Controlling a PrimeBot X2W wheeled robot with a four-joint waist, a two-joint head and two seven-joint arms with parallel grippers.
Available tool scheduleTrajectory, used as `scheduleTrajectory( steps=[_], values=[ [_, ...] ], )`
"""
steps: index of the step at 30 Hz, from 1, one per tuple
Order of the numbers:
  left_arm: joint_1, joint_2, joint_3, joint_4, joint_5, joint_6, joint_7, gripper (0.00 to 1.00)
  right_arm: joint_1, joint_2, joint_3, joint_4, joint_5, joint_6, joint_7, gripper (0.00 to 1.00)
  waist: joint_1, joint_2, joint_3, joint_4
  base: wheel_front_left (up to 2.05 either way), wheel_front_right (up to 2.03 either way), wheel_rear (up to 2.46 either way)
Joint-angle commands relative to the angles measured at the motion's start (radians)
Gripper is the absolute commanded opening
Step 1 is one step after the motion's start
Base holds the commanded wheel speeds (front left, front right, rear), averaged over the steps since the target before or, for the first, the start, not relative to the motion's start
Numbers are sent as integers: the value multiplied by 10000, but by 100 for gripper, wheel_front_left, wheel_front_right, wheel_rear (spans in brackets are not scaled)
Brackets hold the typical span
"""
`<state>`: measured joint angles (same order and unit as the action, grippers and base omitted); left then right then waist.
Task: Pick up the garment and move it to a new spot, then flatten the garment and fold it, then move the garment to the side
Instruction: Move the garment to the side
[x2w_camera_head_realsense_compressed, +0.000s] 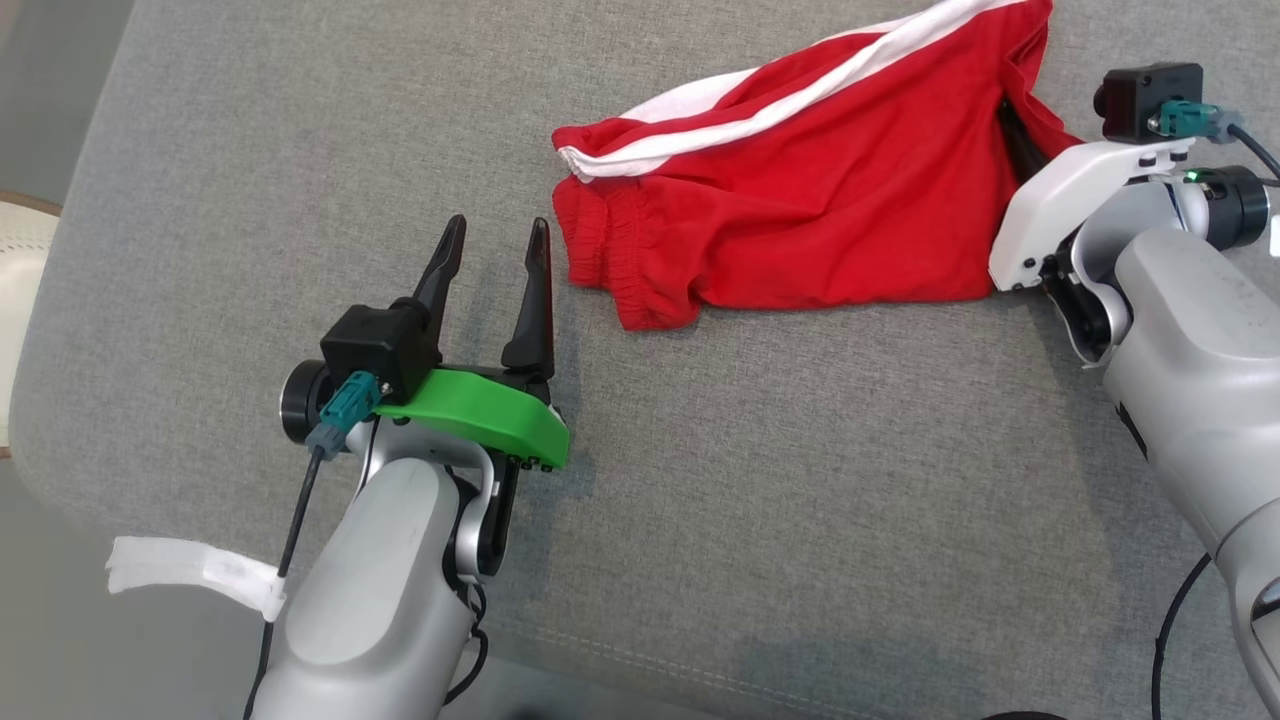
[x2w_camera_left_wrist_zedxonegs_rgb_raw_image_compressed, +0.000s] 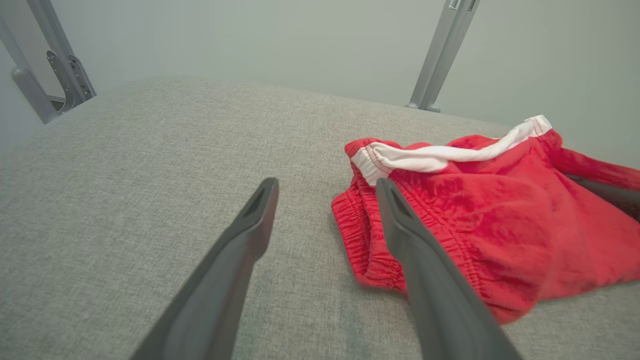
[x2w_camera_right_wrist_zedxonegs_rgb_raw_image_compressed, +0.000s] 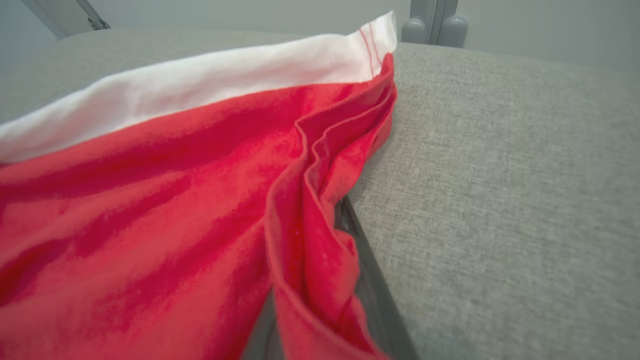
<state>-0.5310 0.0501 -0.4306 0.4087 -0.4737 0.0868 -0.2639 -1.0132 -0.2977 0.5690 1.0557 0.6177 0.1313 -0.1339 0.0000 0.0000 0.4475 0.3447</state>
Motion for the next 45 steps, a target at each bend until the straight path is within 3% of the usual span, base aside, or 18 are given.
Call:
scheduleTrajectory(
  steps=[1, 13, 24, 34, 45],
  values=[
    [134, 20, 23, 4, 91, -57, 6, 100, 615, -143, 37, 333, 125, -22, -34, 0, 0, 0, -36, -29, 0, 0, 0],
    [516, 20, 286, 186, 362, -217, 6, 100, 1329, -182, -500, 114, 1139, -22, -949, 0, 0, 0, -702, -477, 0, 0, 0],
    [1470, 22, 849, 557, 859, -504, 6, 100, 3765, -206, -1393, -855, 2193, -22, -1282, 0, 0, 0, -2125, -1265, 0, 0, 0],
    [1932, 23, 907, 616, 975, -707, 6, 100, 4181, -234, -2014, -2433, 1354, -11, -1304, 0, 0, 0, -2377, -1267, 0, 0, 0],
    [2028, 22, 808, 562, 851, -744, 7, 100, 4173, 500, -832, -4929, 225, -11, -813, 0, 0, 0, -2379, -865, 0, 0, 0]
  ],
)
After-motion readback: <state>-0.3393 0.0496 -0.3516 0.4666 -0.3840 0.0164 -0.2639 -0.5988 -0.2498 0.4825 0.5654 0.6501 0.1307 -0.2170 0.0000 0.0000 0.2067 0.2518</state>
